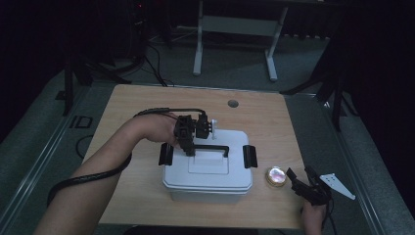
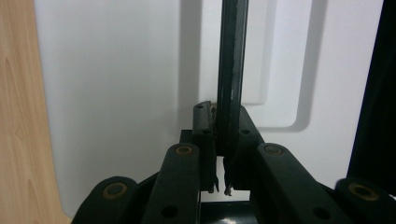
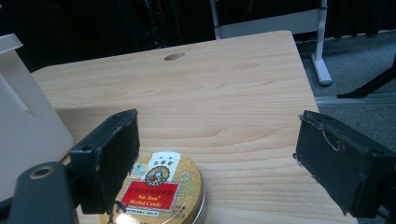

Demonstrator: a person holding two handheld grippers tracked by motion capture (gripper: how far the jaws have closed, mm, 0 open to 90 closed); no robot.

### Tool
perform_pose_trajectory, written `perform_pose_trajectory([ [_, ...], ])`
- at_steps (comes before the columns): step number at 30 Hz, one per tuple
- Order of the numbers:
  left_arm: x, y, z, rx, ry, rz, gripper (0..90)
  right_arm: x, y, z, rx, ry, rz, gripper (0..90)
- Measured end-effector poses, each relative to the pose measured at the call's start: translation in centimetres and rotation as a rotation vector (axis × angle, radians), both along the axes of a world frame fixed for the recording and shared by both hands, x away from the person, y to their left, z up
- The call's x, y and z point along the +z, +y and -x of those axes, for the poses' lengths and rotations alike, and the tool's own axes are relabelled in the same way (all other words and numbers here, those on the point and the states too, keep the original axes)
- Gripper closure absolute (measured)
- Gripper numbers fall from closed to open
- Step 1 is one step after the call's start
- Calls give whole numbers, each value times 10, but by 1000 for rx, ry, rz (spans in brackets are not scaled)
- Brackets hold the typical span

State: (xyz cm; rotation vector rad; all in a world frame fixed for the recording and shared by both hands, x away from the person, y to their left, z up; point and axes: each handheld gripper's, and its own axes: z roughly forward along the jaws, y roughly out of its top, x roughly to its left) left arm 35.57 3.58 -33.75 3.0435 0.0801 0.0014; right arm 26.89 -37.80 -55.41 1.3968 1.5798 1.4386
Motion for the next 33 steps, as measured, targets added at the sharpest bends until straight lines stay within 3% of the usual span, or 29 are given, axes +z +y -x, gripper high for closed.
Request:
perform_pose_trajectory([
  [12, 17, 34, 3, 52, -10, 9, 838, 0, 0, 0, -1, 0, 2, 132],
  [23, 16, 83, 5, 147, 3, 19, 838, 0, 0, 0, -4, 1, 7, 132],
  [33, 16, 141, 13, 249, 4, 47, 838, 0, 1, 0, -7, 2, 8, 132],
])
